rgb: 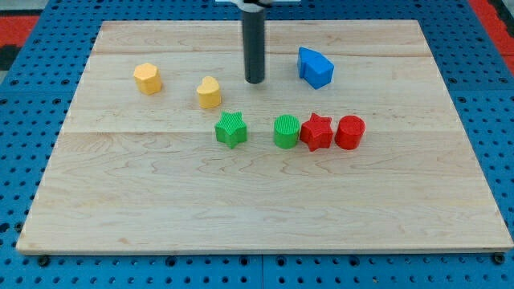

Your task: Place the heart at the center left of the board

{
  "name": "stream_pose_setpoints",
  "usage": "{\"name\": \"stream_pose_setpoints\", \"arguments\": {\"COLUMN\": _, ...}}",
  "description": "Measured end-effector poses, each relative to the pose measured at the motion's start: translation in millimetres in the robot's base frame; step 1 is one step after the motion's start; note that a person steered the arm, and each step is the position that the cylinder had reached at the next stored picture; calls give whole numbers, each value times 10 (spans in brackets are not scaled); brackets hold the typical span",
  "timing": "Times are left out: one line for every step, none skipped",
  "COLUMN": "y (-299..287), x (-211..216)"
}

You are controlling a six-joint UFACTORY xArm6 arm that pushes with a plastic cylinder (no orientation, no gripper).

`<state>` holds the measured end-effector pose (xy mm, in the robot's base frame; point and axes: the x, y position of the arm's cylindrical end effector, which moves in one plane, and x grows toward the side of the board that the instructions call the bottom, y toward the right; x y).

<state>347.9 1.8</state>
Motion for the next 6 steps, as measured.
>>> {"name": "stream_pose_setpoints", "arguments": {"y": -308, "x": 182}}
{"name": "stream_pose_setpoints", "arguments": {"y": -849, "x": 229}}
{"name": "stream_pose_setpoints", "arguments": {"y": -1569, "x": 229}}
{"name": "stream_pose_setpoints", "arguments": {"y": -2142, "x": 229}}
{"name": "stream_pose_setpoints", "arguments": {"y": -2129, "x": 231}}
{"name": "stream_pose_setpoints", "arguments": {"y": -1919, "x": 319}}
